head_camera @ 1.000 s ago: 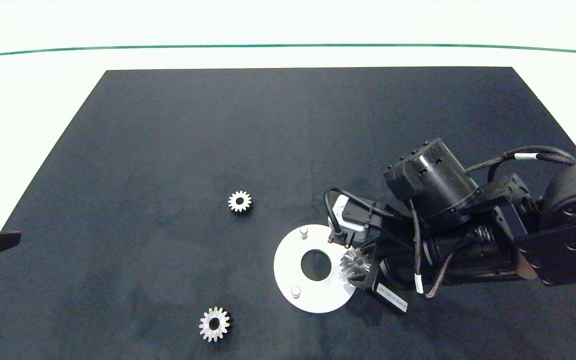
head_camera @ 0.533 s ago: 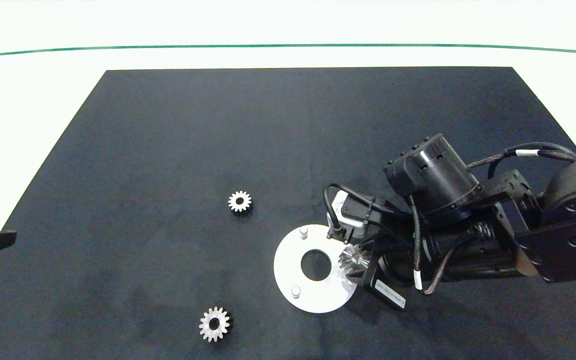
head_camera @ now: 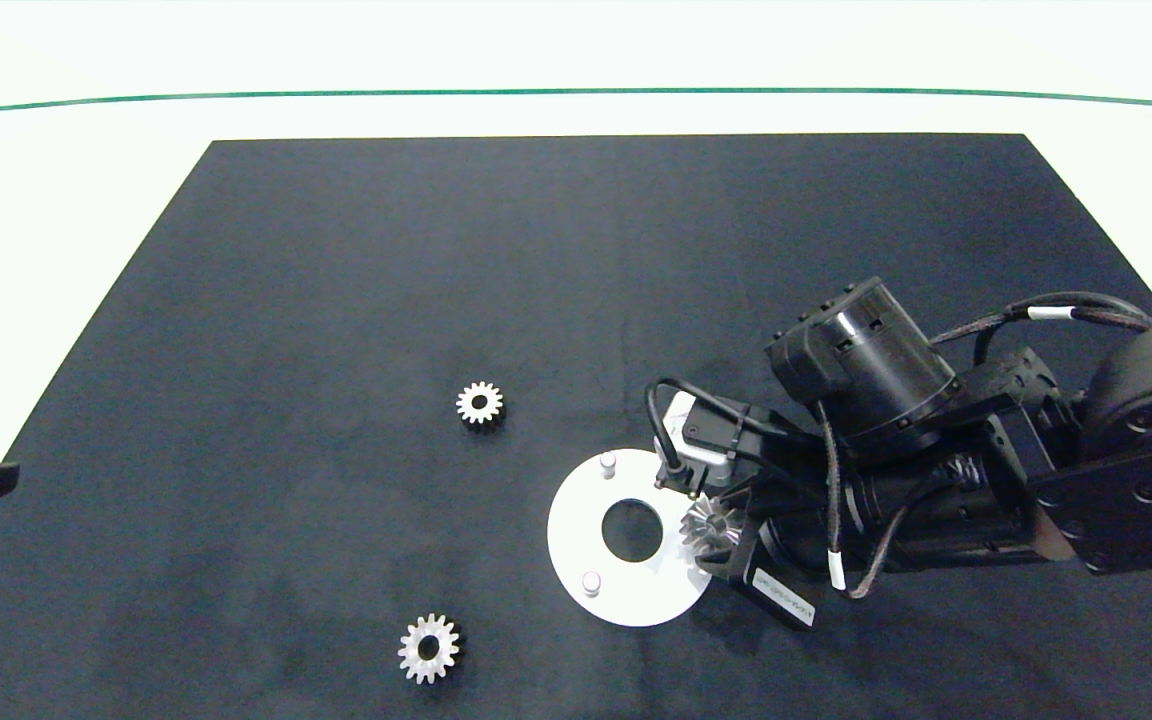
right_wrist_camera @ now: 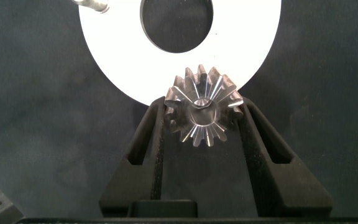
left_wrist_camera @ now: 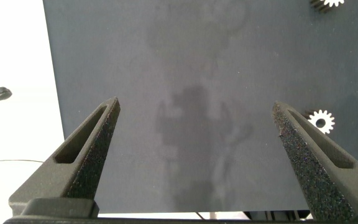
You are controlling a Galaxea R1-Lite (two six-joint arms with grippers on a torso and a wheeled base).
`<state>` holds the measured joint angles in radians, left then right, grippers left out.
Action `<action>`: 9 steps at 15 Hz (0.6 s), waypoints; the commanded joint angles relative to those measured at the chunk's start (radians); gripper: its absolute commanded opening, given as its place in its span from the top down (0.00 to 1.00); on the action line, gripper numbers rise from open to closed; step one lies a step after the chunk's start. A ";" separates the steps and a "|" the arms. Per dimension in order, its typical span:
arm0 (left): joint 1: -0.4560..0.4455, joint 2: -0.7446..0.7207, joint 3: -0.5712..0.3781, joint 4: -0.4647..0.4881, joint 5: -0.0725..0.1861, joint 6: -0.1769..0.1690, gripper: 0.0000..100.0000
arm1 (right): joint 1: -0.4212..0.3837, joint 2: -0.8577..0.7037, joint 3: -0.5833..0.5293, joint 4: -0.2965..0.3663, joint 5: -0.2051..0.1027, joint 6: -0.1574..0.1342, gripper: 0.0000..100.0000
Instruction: Install three planetary gears onto the carrier pins
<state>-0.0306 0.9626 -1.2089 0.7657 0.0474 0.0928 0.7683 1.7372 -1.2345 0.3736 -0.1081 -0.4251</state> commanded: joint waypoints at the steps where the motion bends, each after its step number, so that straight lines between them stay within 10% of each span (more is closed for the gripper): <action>1: 0.001 -0.001 0.009 0.004 0.000 0.028 0.00 | -0.003 -0.001 0.007 0.001 -0.001 -0.003 0.84; 9: 0.006 0.001 0.006 0.004 0.000 0.030 0.00 | -0.001 -0.001 0.018 -0.001 -0.001 -0.004 0.84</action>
<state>-0.0245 0.9626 -1.2021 0.7664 0.0470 0.1221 0.7664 1.7370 -1.2166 0.3713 -0.1091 -0.4270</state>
